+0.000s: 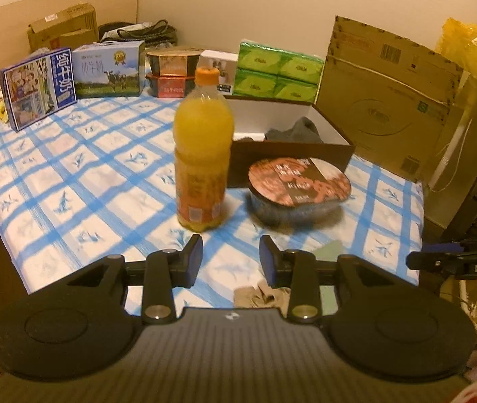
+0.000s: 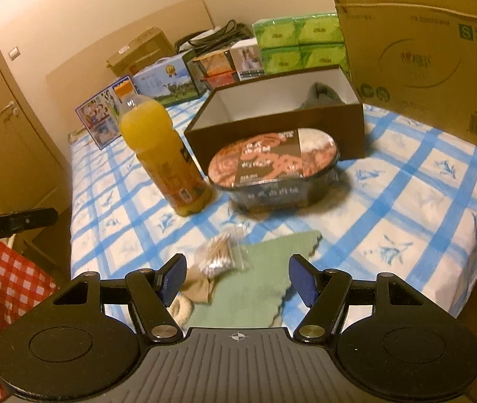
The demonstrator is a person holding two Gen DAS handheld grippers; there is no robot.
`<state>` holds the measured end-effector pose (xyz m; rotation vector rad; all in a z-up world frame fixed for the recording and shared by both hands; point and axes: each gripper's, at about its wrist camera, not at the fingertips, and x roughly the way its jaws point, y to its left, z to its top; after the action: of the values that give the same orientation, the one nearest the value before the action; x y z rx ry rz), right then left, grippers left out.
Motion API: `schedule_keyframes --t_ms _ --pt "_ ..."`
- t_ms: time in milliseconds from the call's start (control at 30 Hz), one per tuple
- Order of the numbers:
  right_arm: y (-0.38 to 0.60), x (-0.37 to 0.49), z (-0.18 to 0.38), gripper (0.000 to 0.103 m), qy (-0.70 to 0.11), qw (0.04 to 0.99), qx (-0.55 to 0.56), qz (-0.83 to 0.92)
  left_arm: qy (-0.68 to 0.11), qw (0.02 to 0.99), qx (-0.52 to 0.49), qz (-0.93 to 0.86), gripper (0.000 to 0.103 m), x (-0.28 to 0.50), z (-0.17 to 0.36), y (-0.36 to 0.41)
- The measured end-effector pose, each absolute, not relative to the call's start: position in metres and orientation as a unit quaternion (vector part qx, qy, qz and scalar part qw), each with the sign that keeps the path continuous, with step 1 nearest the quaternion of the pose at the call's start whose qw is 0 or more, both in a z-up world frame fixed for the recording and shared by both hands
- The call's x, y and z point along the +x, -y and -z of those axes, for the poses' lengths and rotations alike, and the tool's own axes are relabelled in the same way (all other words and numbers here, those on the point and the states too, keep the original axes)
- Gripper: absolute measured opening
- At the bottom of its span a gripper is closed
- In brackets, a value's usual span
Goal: Organize soft objects
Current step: 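Grasp the white hair tie with the left gripper and lift it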
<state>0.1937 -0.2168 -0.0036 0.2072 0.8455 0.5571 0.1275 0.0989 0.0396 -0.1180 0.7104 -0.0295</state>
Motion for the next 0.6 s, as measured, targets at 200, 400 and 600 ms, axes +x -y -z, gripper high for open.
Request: schedule_keyframes --t_ms 200,400,600 --pt "0.217 0.186 0.017 0.067 -0.415 0.868 0.085 -0.258 -0.355 0.934 -0.048 0.013 0.033 0.113 -0.025 -0.084" --pt "0.215 0.183 0.031 0.067 -0.425 0.866 0.070 -0.254 -0.375 0.925 -0.059 0.020 0.033 0.110 -0.006 -0.077" --pt "0.210 0.186 0.045 0.067 -0.438 0.861 0.058 -0.254 -0.402 0.914 -0.059 0.026 0.033 0.114 0.016 -0.069"
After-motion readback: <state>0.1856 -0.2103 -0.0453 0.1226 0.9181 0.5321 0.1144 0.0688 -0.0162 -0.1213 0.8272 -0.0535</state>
